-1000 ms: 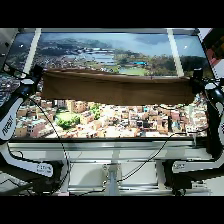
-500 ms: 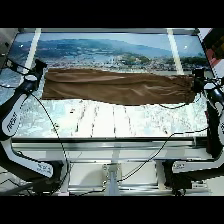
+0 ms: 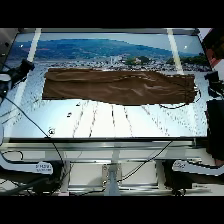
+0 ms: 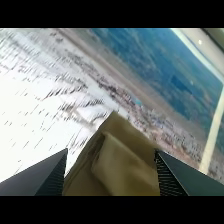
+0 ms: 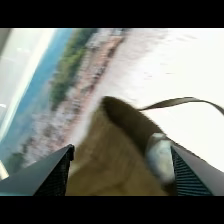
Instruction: Fold the clothes and pants, and hang the long-sleeved shirts on hangers.
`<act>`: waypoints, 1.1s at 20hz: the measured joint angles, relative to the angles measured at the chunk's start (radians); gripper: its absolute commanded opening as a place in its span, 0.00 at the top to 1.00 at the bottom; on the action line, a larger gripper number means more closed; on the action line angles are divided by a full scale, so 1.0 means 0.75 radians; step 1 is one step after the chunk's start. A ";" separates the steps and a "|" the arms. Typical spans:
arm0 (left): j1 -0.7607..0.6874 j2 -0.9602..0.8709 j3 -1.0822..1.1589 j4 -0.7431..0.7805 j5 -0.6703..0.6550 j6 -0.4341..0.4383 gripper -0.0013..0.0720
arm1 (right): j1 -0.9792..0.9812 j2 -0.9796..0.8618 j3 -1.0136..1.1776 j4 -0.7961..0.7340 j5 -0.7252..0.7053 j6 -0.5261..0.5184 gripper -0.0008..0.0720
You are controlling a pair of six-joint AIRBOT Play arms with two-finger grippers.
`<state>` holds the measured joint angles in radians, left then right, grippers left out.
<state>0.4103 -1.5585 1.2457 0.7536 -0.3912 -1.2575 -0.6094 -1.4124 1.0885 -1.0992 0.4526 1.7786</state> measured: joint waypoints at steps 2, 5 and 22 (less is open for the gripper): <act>0.114 0.025 -0.004 0.015 -0.225 -0.024 0.23 | -0.099 0.016 -0.006 -0.034 0.219 -0.058 0.09; 0.234 0.055 -0.052 0.027 -0.485 -0.035 0.34 | -0.183 0.023 -0.064 -0.035 0.485 -0.173 0.20; 0.312 0.216 -0.406 -0.038 -0.562 -0.049 0.26 | 0.137 -0.068 -0.321 0.372 0.091 -0.141 0.15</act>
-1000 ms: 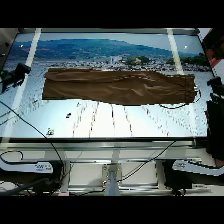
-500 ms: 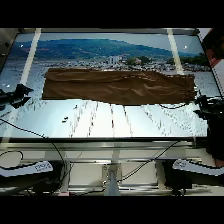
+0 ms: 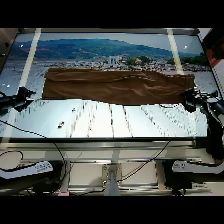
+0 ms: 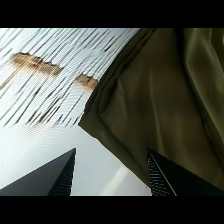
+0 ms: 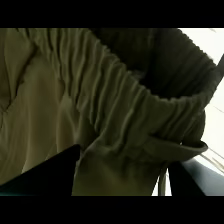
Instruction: Fold the clothes and pants, and hang the long-sleeved shirts on hangers.
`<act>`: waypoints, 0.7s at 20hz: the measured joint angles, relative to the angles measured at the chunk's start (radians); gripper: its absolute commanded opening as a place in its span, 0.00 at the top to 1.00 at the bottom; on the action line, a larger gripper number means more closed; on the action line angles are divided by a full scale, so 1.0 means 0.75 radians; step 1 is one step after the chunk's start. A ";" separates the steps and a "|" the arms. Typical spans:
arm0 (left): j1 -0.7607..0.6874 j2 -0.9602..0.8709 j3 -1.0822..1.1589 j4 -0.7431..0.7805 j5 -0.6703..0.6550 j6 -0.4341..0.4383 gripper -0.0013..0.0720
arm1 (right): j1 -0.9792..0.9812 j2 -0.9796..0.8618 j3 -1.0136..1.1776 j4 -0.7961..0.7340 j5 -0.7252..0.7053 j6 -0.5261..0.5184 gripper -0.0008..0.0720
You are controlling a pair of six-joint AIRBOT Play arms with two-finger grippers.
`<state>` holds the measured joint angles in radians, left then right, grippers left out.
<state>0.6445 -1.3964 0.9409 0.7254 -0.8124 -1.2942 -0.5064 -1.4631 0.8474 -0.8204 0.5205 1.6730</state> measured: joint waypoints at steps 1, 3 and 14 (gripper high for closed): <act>0.000 0.001 -0.001 -0.005 0.000 0.000 0.26 | 0.006 -0.007 0.000 0.007 -0.025 0.015 0.18; -0.007 0.001 -0.003 -0.012 -0.001 -0.001 0.26 | 0.014 -0.019 -0.002 0.015 -0.083 0.034 0.38; -0.263 0.001 -0.063 0.032 0.086 -0.021 0.09 | 0.022 -0.030 -0.003 0.015 -0.199 0.056 0.95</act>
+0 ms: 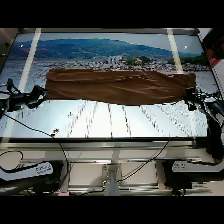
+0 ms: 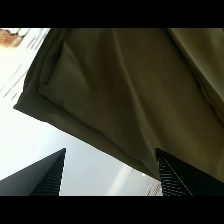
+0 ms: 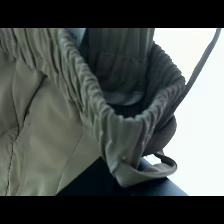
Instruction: Fold the clothes and pants, and hang the long-sleeved shirts on hangers.
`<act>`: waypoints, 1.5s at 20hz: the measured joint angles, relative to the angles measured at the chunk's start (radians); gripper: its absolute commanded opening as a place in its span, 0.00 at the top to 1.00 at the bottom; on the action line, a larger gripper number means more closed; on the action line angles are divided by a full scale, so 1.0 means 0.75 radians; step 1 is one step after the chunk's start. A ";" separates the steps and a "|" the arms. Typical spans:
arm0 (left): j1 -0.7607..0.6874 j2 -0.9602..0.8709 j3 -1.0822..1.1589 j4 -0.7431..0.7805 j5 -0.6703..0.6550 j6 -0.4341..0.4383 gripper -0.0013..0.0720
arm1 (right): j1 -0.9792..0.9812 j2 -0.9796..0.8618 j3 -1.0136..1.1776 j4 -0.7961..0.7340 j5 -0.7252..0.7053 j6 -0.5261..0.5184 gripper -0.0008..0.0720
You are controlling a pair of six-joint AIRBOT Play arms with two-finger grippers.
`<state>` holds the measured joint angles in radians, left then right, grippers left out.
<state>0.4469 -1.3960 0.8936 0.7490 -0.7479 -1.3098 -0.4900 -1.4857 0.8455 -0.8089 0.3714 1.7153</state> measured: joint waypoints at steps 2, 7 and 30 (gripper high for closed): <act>-0.031 0.000 -0.019 0.009 0.032 -0.024 0.09 | 0.000 0.000 0.000 0.001 -0.003 0.001 0.95; -0.062 -0.027 -0.038 0.039 0.106 -0.084 0.09 | 0.000 -0.001 0.000 0.002 -0.008 0.002 0.95; -0.223 -0.216 0.188 -0.158 0.744 -0.225 0.96 | 0.000 0.002 0.274 -0.052 0.228 -0.136 0.95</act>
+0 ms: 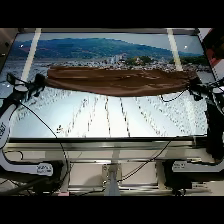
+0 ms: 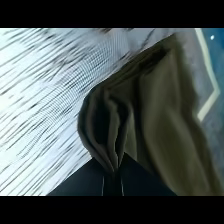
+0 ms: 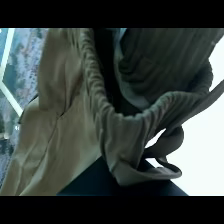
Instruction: Fold the clothes and pants, and hang the long-sleeved shirts on hangers.
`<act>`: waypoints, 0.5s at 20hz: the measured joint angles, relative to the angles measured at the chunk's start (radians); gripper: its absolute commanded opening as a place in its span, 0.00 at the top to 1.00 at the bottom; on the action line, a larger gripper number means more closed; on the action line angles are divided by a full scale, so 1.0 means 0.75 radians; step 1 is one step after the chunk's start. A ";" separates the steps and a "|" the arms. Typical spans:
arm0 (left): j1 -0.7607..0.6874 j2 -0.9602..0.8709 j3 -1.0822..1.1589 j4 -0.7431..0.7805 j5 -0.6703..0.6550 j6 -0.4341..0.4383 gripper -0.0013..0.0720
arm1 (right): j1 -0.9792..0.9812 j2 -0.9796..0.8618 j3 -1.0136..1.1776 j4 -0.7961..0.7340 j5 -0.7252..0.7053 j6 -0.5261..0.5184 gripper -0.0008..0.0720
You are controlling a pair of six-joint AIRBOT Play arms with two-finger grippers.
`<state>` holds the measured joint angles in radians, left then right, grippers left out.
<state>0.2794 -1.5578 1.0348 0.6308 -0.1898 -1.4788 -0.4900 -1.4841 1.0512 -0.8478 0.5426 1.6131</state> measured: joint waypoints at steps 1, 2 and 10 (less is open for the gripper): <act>-0.001 0.004 0.053 -0.001 0.000 0.000 0.96 | 0.000 0.000 0.036 0.000 0.026 -0.011 0.95; -0.002 0.009 0.101 -0.002 -0.004 0.000 0.96 | 0.000 -0.001 0.073 -0.001 0.054 -0.022 0.95; -0.001 0.107 0.453 -0.001 -0.078 0.105 0.96 | 0.002 0.000 0.481 -0.052 0.307 -0.077 0.95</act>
<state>0.2790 -1.4773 1.3746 0.6300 -0.2485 -1.3998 -0.4889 -1.4841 1.4120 -0.8871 0.7731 1.5555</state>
